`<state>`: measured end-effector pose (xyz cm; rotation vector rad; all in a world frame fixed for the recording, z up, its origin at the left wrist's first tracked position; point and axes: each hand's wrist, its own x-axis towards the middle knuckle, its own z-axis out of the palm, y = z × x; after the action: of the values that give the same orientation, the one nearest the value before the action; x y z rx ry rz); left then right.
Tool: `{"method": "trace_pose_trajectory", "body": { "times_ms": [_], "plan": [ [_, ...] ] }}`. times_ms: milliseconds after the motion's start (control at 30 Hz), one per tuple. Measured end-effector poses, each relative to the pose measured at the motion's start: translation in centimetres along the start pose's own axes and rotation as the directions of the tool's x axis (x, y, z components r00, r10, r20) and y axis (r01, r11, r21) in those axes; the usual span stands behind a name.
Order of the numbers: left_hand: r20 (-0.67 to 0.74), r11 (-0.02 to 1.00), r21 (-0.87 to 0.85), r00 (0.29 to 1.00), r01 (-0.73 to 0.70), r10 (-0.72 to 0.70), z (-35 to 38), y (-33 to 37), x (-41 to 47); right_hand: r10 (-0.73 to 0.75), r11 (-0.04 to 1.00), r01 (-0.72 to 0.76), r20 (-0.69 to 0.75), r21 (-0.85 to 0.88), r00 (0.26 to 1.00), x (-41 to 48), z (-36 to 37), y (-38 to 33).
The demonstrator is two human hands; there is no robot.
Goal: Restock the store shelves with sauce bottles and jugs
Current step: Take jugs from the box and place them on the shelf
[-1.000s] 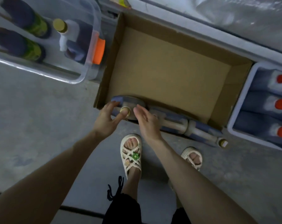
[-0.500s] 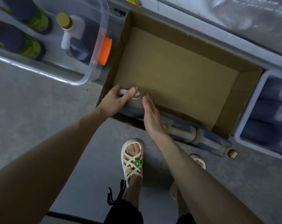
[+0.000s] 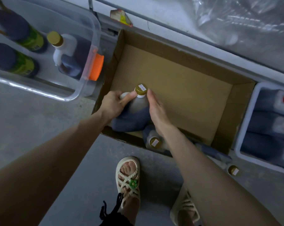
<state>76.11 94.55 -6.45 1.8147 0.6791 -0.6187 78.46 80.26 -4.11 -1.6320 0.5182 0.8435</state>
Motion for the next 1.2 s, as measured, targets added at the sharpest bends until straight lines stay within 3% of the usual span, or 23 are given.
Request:
{"method": "trace_pose_trajectory", "body": {
  "times_ms": [133,300,633,833,933,1033,1200],
  "plan": [
    [-0.082,0.995,0.091,0.996,-0.031,0.038,-0.2,2.0,-2.2,0.027,0.999,-0.026,0.031,-0.023,0.999,-2.2,-0.8,-2.2],
    [-0.079,0.993,0.117,0.996,-0.022,0.031,-2.1,9.0,-7.4,-0.073,0.996,0.075,0.054,-0.040,0.996,-8.2,-3.2,-7.8],
    [-0.096,0.938,0.138,0.939,-0.317,0.332,-7.1,32.0,-22.3,-0.314,0.943,0.309,-0.024,-0.126,0.949,-25.4,-11.3,-24.5],
    [-0.100,0.856,0.188,0.858,-0.482,0.504,-9.1,48.6,-33.3,-0.498,0.867,0.486,-0.167,-0.109,0.851,-37.5,-17.2,-35.2],
    [-0.096,0.813,0.131,0.809,-0.568,0.580,-9.4,55.8,-38.5,-0.558,0.829,0.551,-0.225,-0.099,0.799,-43.0,-20.4,-39.9],
    [-0.088,0.769,0.037,0.764,-0.639,0.639,-9.1,62.0,-43.0,-0.622,0.767,0.637,-0.331,-0.075,0.710,-47.7,-23.3,-43.5],
    [-0.073,0.704,0.043,0.700,-0.709,0.710,-6.8,70.2,-49.7,-0.657,0.667,0.744,-0.488,-0.021,0.575,-53.8,-27.9,-47.6]
  ]
}}
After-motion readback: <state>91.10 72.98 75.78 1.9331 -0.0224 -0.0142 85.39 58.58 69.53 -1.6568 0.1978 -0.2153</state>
